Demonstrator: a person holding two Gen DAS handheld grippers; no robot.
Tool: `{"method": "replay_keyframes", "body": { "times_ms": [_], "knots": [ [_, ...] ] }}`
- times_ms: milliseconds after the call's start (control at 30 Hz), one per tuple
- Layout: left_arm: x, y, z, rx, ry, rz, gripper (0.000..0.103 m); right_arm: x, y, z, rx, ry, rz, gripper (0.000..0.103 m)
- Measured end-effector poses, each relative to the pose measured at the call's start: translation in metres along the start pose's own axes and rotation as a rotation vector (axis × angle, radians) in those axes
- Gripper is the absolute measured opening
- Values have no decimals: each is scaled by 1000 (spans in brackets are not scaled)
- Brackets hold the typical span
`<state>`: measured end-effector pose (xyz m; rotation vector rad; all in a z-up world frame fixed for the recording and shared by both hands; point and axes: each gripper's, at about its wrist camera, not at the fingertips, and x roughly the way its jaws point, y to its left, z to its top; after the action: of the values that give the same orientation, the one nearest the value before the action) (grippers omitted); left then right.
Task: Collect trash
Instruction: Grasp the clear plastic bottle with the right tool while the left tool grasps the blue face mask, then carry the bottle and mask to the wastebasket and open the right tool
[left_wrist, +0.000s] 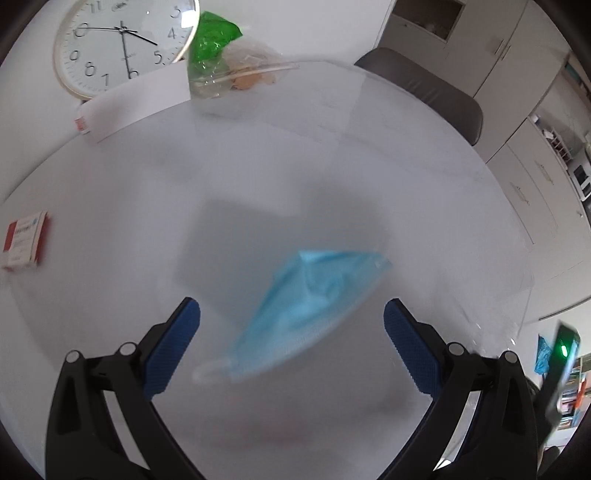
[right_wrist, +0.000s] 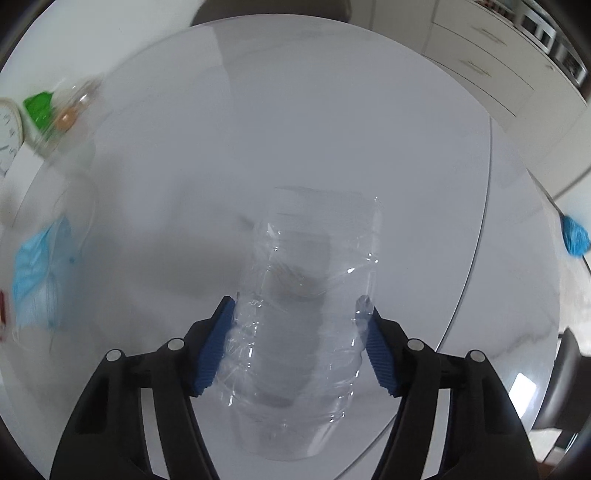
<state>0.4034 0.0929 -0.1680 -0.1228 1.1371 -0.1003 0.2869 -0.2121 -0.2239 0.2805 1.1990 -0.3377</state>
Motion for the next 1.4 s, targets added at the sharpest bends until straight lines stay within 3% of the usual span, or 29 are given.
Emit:
{"method": "replay_keyframes", "body": {
  "times_ms": [200, 333, 433, 500, 567, 700, 767, 1000, 1267, 1400],
  "knots": [
    [39, 4, 20, -182, 97, 4, 95, -6, -14, -10, 4, -1, 38, 67],
    [63, -3, 17, -237, 155, 7, 94, -17, -13, -11, -5, -7, 56, 67],
    [77, -7, 10, -272, 190, -1, 77, -24, -14, -17, -8, -5, 75, 67],
    [84, -8, 4, -284, 207, -13, 55, -28, -16, -21, -12, -4, 84, 67],
    [87, -8, -1, -290, 202, -27, 45, -32, -17, -25, -14, -3, 98, 67],
    [87, -11, -4, -265, 193, -71, 22, -38, -18, -30, -24, -10, 119, 67],
    [82, -12, -5, -243, 176, -74, 18, -43, -21, -34, -30, -19, 127, 67],
    [30, -45, -32, -35, 81, -28, 17, -70, -36, -49, -57, -58, 162, 67],
    [-47, -105, -117, 120, 102, -30, 17, -115, -73, -92, -121, -91, 157, 67],
    [-80, -145, -168, 205, 108, -50, 17, -137, -110, -127, -150, -88, 130, 67]
  ]
}}
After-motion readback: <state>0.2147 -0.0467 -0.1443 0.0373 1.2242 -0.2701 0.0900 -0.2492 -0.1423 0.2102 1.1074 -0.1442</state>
